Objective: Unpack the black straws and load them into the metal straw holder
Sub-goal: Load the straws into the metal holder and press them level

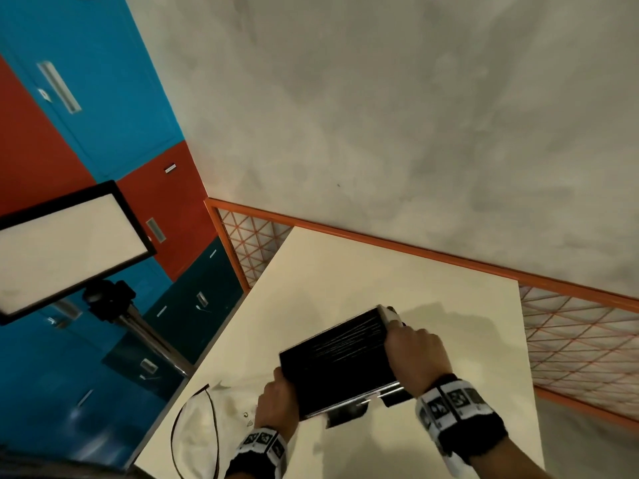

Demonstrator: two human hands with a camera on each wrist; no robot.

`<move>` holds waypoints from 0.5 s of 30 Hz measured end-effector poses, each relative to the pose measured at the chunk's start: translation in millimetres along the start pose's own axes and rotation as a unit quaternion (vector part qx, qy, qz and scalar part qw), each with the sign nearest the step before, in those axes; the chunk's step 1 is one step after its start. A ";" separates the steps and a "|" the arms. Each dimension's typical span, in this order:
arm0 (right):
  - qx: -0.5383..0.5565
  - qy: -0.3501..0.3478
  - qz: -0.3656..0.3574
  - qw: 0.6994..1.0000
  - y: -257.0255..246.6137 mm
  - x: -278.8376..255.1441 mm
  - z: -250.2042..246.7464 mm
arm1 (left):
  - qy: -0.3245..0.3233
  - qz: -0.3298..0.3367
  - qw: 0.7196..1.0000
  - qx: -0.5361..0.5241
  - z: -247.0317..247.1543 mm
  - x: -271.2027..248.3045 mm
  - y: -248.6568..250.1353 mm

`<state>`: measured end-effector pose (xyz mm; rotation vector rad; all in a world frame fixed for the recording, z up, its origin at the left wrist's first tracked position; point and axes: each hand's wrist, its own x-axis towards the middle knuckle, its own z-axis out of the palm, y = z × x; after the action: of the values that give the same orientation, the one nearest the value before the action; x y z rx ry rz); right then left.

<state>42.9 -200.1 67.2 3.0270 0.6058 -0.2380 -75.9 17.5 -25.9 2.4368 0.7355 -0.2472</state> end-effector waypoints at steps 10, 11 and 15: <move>0.120 -0.056 0.055 0.990 35.3 9.8 54.7 | 0.025 0.047 0.998 0.028 -0.4 10.0 7.5; 0.129 -0.066 0.061 0.988 36.2 10.0 60.1 | 0.017 0.045 0.998 0.047 1.6 9.4 6.7; 0.147 -0.117 0.082 0.979 39.8 4.6 76.4 | 0.005 0.056 0.993 0.100 11.2 5.9 6.4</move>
<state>51.6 -240.7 -8.3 3.2300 0.3268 -0.7214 -67.6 9.3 -33.9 2.6605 0.6001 -0.2775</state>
